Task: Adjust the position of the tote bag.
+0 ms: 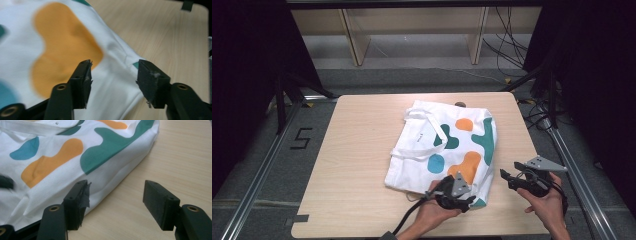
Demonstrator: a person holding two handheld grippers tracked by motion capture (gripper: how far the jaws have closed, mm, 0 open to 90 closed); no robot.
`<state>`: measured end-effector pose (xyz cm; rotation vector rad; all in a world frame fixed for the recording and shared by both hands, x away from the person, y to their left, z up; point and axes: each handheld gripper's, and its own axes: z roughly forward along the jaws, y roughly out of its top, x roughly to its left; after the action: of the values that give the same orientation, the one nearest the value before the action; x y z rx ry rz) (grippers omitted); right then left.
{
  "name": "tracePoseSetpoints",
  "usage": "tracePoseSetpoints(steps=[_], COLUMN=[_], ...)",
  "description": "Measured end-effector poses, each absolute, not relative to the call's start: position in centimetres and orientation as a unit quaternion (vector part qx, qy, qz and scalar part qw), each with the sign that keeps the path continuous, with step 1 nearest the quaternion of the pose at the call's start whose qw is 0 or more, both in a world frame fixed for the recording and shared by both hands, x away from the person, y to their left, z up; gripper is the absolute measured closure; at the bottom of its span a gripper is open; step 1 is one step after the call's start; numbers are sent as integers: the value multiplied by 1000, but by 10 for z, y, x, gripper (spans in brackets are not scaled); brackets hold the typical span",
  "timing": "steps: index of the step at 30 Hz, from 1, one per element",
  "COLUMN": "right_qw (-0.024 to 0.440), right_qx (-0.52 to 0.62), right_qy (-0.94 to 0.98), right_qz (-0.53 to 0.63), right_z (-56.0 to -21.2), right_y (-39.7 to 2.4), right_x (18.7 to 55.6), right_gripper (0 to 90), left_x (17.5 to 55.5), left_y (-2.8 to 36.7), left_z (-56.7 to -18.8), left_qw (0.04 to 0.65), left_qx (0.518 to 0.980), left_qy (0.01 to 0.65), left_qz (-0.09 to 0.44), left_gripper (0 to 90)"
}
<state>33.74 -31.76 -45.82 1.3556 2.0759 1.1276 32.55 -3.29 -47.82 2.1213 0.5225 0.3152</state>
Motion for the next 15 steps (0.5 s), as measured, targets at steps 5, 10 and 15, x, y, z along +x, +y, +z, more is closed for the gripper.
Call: tracePoseSetpoints(steps=[5,10,15], right_qw=[201,192,180], right_qx=[462,441,443], right_qy=[763,775,780], right_qz=[404,410,403], right_z=[-461,-460,-464], right_y=[-312,-298,-289], right_x=[336,330,328], right_gripper=[359,352,349], left_x=[339,353,364], left_y=[49,130,162], left_z=[-457,-472,-488], left_qw=[474,419,408], left_qx=[818,803,786], left_qy=[287,395,442], left_qz=[152,156,144], left_gripper=[357,319,319])
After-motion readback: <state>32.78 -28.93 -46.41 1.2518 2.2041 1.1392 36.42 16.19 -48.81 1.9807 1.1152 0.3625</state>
